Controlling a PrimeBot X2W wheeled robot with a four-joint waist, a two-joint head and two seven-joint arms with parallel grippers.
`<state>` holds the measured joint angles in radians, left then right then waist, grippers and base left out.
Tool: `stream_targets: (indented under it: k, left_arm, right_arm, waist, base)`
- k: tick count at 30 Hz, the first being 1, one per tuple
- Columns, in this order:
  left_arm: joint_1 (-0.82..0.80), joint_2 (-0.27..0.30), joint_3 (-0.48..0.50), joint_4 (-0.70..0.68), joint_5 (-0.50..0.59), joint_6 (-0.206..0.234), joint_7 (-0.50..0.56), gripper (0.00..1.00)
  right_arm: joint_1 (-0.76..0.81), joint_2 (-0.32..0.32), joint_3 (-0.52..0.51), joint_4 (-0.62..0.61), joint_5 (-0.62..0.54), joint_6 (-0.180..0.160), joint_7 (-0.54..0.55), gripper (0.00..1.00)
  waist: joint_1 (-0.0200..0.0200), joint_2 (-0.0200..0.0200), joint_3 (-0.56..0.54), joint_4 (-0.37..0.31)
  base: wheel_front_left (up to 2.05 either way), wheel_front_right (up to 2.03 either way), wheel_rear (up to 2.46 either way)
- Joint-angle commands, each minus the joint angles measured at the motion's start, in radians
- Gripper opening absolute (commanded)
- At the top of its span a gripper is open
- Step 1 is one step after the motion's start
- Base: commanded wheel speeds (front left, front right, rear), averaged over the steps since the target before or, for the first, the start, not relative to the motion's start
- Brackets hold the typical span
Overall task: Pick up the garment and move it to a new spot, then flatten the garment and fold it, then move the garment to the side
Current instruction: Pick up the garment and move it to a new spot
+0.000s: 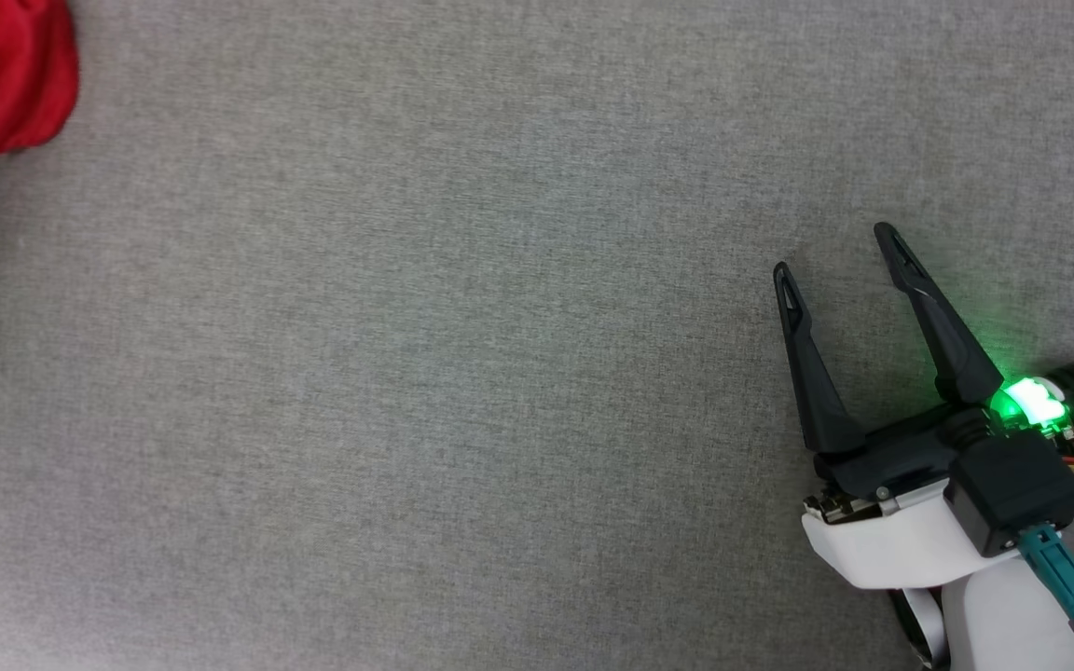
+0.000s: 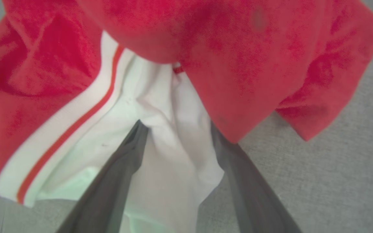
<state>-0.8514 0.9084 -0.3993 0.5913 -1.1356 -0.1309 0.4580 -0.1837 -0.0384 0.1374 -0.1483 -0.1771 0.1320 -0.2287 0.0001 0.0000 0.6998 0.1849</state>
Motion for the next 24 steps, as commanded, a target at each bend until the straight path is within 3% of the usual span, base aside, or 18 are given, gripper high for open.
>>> stream_targets:
  k: [1, 3, 4, 5, 6, 16, 20, 24]
  left_arm:
    - [-0.011, -0.005, -0.013, 0.013, -0.013, 0.001, 0.014, 1.00]
    - [-0.006, -0.011, -0.041, 0.023, -0.035, 0.001, 0.044, 1.00]
    - [0.000, -0.018, -0.050, 0.030, -0.051, 0.001, 0.059, 0.35]
    - [0.007, -0.024, -0.058, 0.035, -0.068, 0.001, 0.076, 0.10]
    - [0.020, -0.025, -0.078, 0.034, -0.094, 0.001, 0.104, 0.00]
    - [0.022, 0.029, -0.104, 0.001, -0.109, 0.001, -0.059, 0.00]
    - [0.037, 0.054, -0.122, -0.055, -0.109, 0.001, -0.160, 0.00]
    - [0.055, 0.091, -0.183, -0.162, -0.042, 0.001, -0.271, 0.00]
  right_arm:
    - [0.021, -0.022, -0.032, 0.041, -0.011, -0.003, 0.015, 1.00]
    - [0.023, -0.023, -0.038, 0.040, -0.014, -0.003, 0.017, 1.00]
    - [0.024, -0.023, -0.039, 0.039, -0.016, -0.003, 0.017, 1.00]
    - [0.024, -0.023, -0.041, 0.039, -0.017, -0.003, 0.017, 1.00]
    - [0.025, -0.023, -0.042, 0.042, -0.017, -0.003, 0.018, 1.00]
    - [0.024, -0.018, -0.027, 0.069, 0.002, -0.002, 0.004, 1.00]
    - [0.030, -0.014, -0.025, 0.099, 0.034, -0.002, -0.009, 1.00]
    - [0.029, -0.013, -0.026, 0.138, 0.060, -0.002, -0.021, 1.00]
  waist:
    - [-0.0001, 0.0000, 0.011, -0.011]
    - [-0.0001, 0.0000, 0.014, -0.013]
    - [-0.0001, 0.0000, 0.014, -0.014]
    - [-0.0001, 0.0000, 0.013, -0.015]
    - [-0.0001, 0.0000, 0.009, -0.016]
    - [-0.0001, 0.0000, -0.086, -0.012]
    - [-0.0001, 0.0000, -0.168, -0.020]
    - [-0.0001, 0.0000, -0.258, -0.034]
  base:
    - [0.00, 0.00, 0.00]
    - [0.00, 0.00, 0.00]
    - [0.00, 0.00, 0.00]
    - [0.00, 0.00, 0.00]
    - [0.00, 0.00, 0.00]
    - [0.00, 0.00, 0.00]
    - [0.00, 0.00, 0.00]
    - [0.00, 0.00, 0.00]
